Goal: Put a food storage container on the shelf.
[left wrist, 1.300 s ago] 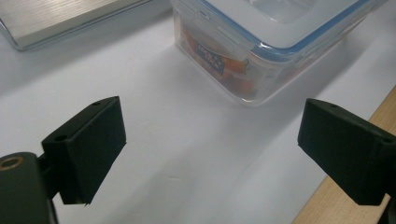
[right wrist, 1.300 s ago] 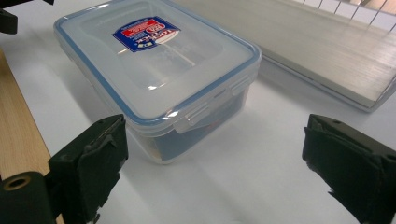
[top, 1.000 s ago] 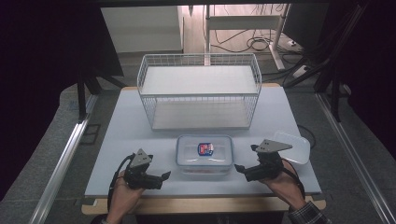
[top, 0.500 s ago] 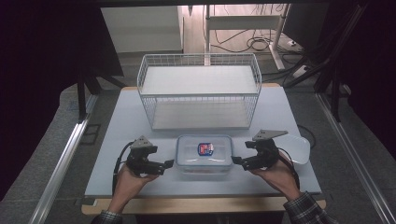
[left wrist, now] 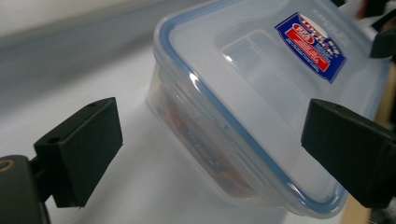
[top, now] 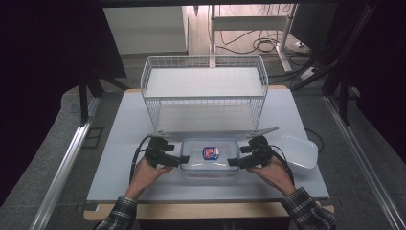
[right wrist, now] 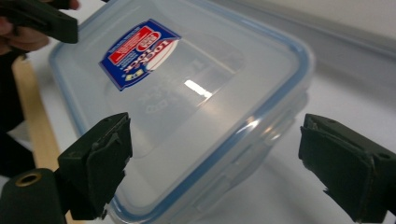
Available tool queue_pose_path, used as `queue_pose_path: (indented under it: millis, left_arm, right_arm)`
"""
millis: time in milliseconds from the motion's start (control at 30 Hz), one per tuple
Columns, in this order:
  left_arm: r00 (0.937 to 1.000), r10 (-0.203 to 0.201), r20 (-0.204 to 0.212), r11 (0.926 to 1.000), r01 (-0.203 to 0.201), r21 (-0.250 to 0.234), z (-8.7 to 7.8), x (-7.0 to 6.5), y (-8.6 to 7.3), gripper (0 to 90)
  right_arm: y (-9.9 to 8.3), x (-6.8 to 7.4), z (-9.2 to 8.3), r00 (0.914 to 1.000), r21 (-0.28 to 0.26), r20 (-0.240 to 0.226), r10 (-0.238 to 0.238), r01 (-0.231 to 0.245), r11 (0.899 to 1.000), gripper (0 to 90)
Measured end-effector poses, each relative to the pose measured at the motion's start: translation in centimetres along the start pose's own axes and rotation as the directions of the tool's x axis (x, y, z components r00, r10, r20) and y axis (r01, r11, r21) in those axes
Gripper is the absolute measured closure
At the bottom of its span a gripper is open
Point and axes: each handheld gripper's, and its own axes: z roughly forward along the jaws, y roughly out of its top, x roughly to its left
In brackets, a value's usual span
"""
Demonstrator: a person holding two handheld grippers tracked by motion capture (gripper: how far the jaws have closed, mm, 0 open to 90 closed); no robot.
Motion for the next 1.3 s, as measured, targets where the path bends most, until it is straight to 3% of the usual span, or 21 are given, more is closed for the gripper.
queue_pose_path:
  millis: [33, 67, 100, 133, 167, 200, 267, 300, 367, 400, 433, 533, 600, 767, 867, 933, 1000, 1033, 1067, 1167, 1300]
  left_arm:
    - [0.9993, -0.022, 0.031, 0.9997, 0.022, 0.011, 0.1, 0.4, -0.1, 4.9]
    - [0.9905, -0.055, 0.126, 0.9979, 0.051, 0.041, 0.5, 0.9, -0.4, 4.8]
    - [0.9826, -0.063, 0.175, 0.9970, 0.053, 0.056, 0.9, 0.9, -0.6, 5.6]
    - [0.9826, -0.063, 0.175, 0.9970, 0.053, 0.056, 0.9, 0.9, -0.6, 6.0]
    - [0.9762, -0.063, 0.207, 0.9956, 0.047, 0.081, 1.7, 0.3, -0.5, 6.8]
    - [0.9762, -0.063, 0.207, 0.9956, 0.047, 0.081, 1.7, 0.3, -0.5, 3.3]
    - [0.9835, -0.064, 0.170, 0.9958, 0.051, 0.076, 1.7, -0.2, -0.2, 3.4]
    - [0.9850, -0.055, 0.163, 0.9978, 0.048, 0.045, 0.8, 0.0, -0.2, 13.7]
    - [0.9824, -0.077, 0.171, 0.9966, 0.070, 0.044, 0.5, 0.2, -0.2, 21.9]
    - [0.9785, -0.098, 0.182, 0.9950, 0.092, 0.039, 0.3, 0.4, -0.4, 25.7]
    - [0.9758, -0.112, 0.188, 0.9937, 0.107, 0.031, 0.1, 0.5, -0.5, 25.7]
    - [0.9759, -0.120, 0.182, 0.9927, 0.120, 0.013, -0.5, 0.1, -0.8, 32.5]
    - [0.9742, -0.123, 0.189, 0.9920, 0.126, -0.004, -0.9, -0.1, -1.2, 38.5]
    - [0.9714, -0.128, 0.199, 0.9914, 0.131, 0.001, -1.1, -0.5, -2.0, 38.8]
    - [0.9641, -0.142, 0.224, 0.9897, 0.143, 0.011, -0.7, -0.1, -2.1, 31.0]
    - [0.9645, -0.140, 0.224, 0.9896, 0.144, 0.000, -0.7, 0.0, -2.1, 28.8]
    - [0.9684, -0.131, 0.212, 0.9899, 0.140, -0.026, -1.2, -0.1, -2.1, 33.7]
    - [0.9723, -0.116, 0.203, 0.9905, 0.128, -0.048, -1.7, -0.1, -2.1, 41.4]
    - [0.9689, -0.120, 0.216, 0.9900, 0.133, -0.046, -2.0, 0.0, -2.2, 48.6]
    - [0.9558, -0.142, 0.257, 0.9852, 0.162, -0.057, -2.2, 0.4, -2.7, 51.6]
    - [0.9574, -0.154, 0.244, 0.9819, 0.176, -0.070, -2.3, 0.0, -2.9, 52.3]
  right_arm:
    - [0.0, -0.2, 0.1, 0.9998, 0.006, -0.016, 0.014, -0.014, 1.000, 9.0]
    - [0.0, -0.4, 0.3, 0.9990, 0.013, -0.033, 0.031, -0.031, 0.999, 8.8]
    - [0.0, -0.6, 0.4, 0.9973, 0.018, -0.054, 0.050, -0.049, 0.999, 9.5]
    - [0.0, -0.6, 0.4, 0.9973, 0.018, -0.054, 0.050, -0.049, 0.999, 9.5]
    - [-0.1, -1.0, 0.7, 0.9916, 0.033, -0.099, 0.084, -0.081, 0.996, 9.1]
    - [-0.2, -1.0, 0.8, 0.9910, 0.031, -0.098, 0.091, -0.088, 0.996, 9.3]
    - [-0.2, -0.9, 0.7, 0.9919, 0.031, -0.092, 0.088, -0.085, 0.996, 10.7]
    - [-0.1, -0.7, 0.5, 0.9917, 0.041, -0.089, 0.093, -0.089, 0.995, 12.8]
    - [-0.2, -0.8, 0.4, 0.9900, 0.043, -0.094, 0.105, -0.101, 0.994, 14.4]
    - [-0.5, -0.9, 0.2, 0.9858, 0.044, -0.118, 0.120, -0.115, 0.992, 18.7]
    - [-0.5, -0.9, 0.2, 0.9858, 0.044, -0.118, 0.120, -0.115, 0.992, 18.7]
    - [-0.8, -0.8, -0.4, 0.9833, 0.043, -0.132, 0.126, -0.121, 0.992, 25.1]
    - [-1.3, -0.8, -1.2, 0.9769, 0.026, -0.155, 0.147, -0.145, 0.989, 36.0]
    - [-1.5, -0.7, -1.6, 0.9737, 0.002, -0.162, 0.161, -0.162, 0.987, 40.3]
    - [-1.6, -0.7, -1.6, 0.9728, -0.005, -0.168, 0.159, -0.162, 0.987, 42.3]
    - [-1.6, -0.6, -1.6, 0.9737, -0.008, -0.164, 0.158, -0.161, 0.987, 42.6]
    - [-1.6, -0.4, -1.6, 0.9738, -0.009, -0.164, 0.158, -0.161, 0.987, 42.7]
    - [-1.7, -0.4, -1.6, 0.9733, -0.010, -0.163, 0.162, -0.165, 0.986, 42.9]
    - [-1.8, -0.5, -1.7, 0.9661, -0.019, -0.182, 0.183, -0.189, 0.982, 47.0]
    - [-1.9, -0.4, -1.8, 0.9623, -0.025, -0.188, 0.196, -0.204, 0.979, 48.6]
    - [-2.0, 0.0, -1.9, 0.9612, -0.038, -0.167, 0.220, -0.229, 0.973, 49.0]
